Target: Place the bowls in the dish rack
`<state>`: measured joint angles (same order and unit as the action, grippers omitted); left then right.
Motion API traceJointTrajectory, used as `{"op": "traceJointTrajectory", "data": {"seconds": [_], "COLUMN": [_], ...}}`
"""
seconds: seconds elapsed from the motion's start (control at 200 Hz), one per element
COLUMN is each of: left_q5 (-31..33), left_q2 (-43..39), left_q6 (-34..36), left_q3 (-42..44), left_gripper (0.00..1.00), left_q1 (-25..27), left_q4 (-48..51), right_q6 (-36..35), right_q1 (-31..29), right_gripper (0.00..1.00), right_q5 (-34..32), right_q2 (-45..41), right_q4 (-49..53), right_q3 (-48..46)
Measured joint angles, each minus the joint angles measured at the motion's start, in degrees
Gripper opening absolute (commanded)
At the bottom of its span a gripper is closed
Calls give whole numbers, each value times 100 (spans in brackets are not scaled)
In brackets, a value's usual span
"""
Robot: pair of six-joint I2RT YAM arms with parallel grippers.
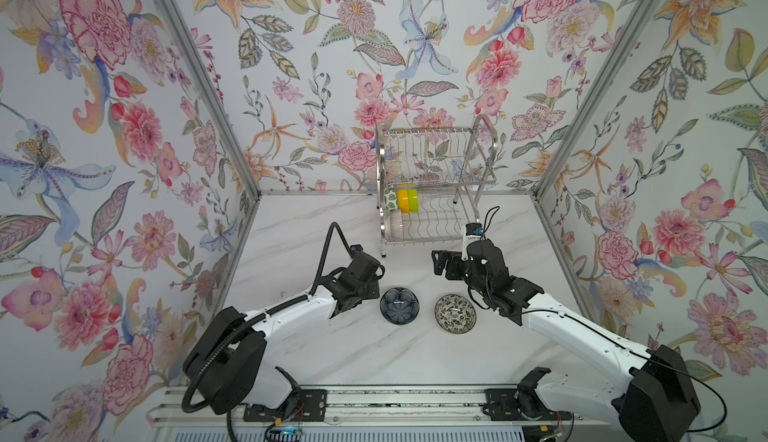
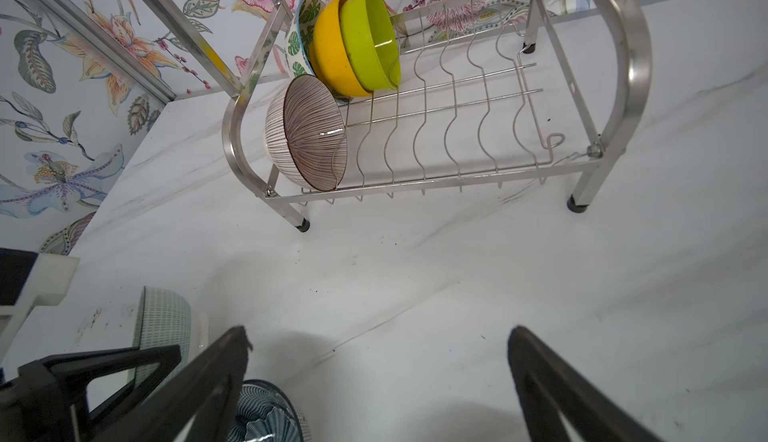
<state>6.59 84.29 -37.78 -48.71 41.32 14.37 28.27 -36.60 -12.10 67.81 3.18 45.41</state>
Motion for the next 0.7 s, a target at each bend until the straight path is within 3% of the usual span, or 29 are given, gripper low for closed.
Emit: {"op": "traceJointTrajectory", "data": {"seconds": [0.125, 0.19, 0.415, 0.561, 0.701], "left_q5": [155, 197, 293, 245, 240], "left_q2": [236, 280, 662, 960, 1080], "left_q6": [127, 201, 437, 542, 614], "left_q3": [-175, -177, -378, -680, -820], "left_gripper": [0, 5, 4, 8, 20], "left_q1": [109, 109, 107, 107, 107], "left_q4": [0, -7, -11, -39, -50], "right_q6": [2, 7, 114, 153, 151], "right_q1": [0, 0, 0, 9, 101], "right_gripper": [98, 98, 99, 98, 99], "right_q5": [0, 2, 7, -7, -9], "right_q2": [2, 20, 37, -98, -181], "right_q4": [7, 7, 50, 122, 125], "right_q3": [0, 0, 0, 0, 4]}}
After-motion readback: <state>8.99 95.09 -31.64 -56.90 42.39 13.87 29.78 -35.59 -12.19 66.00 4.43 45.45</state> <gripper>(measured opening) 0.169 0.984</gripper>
